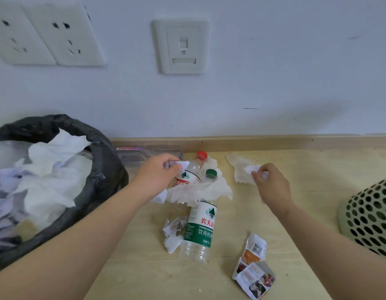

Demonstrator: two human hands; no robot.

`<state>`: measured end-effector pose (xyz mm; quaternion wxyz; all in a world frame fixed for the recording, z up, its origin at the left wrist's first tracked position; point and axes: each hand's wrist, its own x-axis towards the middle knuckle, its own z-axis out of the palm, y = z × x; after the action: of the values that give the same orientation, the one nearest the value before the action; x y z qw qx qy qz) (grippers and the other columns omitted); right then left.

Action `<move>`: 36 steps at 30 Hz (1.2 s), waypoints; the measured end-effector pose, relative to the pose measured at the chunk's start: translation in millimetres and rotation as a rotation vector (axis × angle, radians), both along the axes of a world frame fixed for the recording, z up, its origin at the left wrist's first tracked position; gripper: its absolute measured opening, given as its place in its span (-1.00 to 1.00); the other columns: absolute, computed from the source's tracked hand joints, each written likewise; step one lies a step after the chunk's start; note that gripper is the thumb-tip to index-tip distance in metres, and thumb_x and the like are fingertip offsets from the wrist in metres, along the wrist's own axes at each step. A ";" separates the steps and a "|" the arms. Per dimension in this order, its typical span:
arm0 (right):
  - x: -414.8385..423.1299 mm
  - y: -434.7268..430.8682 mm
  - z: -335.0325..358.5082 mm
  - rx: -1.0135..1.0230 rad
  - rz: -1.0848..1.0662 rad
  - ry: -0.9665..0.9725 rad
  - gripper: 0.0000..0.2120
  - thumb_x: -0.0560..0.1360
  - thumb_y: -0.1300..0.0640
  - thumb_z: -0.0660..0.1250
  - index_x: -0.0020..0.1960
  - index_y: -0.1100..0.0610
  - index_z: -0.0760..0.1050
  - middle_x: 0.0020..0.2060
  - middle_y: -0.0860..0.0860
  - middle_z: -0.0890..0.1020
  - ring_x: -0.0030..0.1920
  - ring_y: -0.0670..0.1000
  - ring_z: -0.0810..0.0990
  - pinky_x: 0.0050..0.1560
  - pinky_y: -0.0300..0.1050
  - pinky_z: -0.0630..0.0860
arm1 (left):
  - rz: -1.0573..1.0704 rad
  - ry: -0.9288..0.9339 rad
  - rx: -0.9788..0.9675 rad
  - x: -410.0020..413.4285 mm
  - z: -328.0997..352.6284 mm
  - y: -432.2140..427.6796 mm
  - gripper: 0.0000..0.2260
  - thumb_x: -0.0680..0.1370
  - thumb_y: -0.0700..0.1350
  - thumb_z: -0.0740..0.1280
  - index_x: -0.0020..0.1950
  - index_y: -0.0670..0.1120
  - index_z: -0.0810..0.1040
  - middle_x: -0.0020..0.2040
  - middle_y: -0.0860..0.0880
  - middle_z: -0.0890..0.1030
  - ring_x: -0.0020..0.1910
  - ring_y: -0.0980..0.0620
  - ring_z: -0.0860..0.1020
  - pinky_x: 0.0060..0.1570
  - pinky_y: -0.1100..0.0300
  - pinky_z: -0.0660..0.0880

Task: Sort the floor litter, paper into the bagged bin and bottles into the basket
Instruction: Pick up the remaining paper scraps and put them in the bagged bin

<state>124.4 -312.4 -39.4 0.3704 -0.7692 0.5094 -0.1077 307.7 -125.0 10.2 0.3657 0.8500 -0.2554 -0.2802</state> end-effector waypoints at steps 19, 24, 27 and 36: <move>191.2 191.1 193.5 0.783 0.366 -0.486 -0.80 0.48 0.20 0.24 0.04 0.27 0.54 -0.10 0.05 0.71 -0.59 -0.09 0.39 -0.56 -0.34 0.29 | 0.721 0.144 -0.398 75.4 163.4 133.0 -0.79 0.55 -0.01 0.29 -0.23 -0.08 0.47 -0.38 0.01 0.40 -0.38 0.03 0.34 -0.27 0.16 0.26; 205.1 226.5 178.5 0.814 0.375 -0.377 -0.90 0.47 0.14 0.24 -0.12 0.18 0.45 -0.38 0.12 0.60 -0.47 -0.01 0.39 -0.37 -0.16 0.30 | 0.900 0.364 -0.433 82.3 155.0 180.7 -0.81 0.55 -0.07 0.30 -0.24 -0.08 0.43 -0.36 -0.01 0.39 -0.39 0.06 0.34 -0.28 0.21 0.24; 214.4 240.8 177.5 0.890 0.344 -0.349 -0.87 0.47 0.06 0.28 -0.15 0.13 0.45 -0.30 0.06 0.52 -0.24 0.07 0.42 -0.21 -0.10 0.34 | 0.908 0.411 -0.410 82.9 153.1 191.5 -0.86 0.57 -0.06 0.28 -0.15 -0.08 0.48 -0.34 -0.01 0.44 -0.36 0.06 0.42 -0.26 0.20 0.29; 211.0 242.8 182.5 1.298 0.326 -0.401 -0.68 0.60 -0.05 0.17 0.29 0.07 0.38 0.23 0.05 0.45 0.15 0.07 0.43 0.12 -0.06 0.38 | 0.777 0.397 -0.213 84.4 155.4 198.6 -0.71 0.57 0.07 0.26 0.25 0.00 0.46 0.16 -0.07 0.50 0.15 -0.08 0.51 0.06 0.00 0.50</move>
<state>335.4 -69.6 143.1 0.8534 -0.4244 0.2707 0.1354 392.1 73.6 165.6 0.5713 0.7701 0.1304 -0.2521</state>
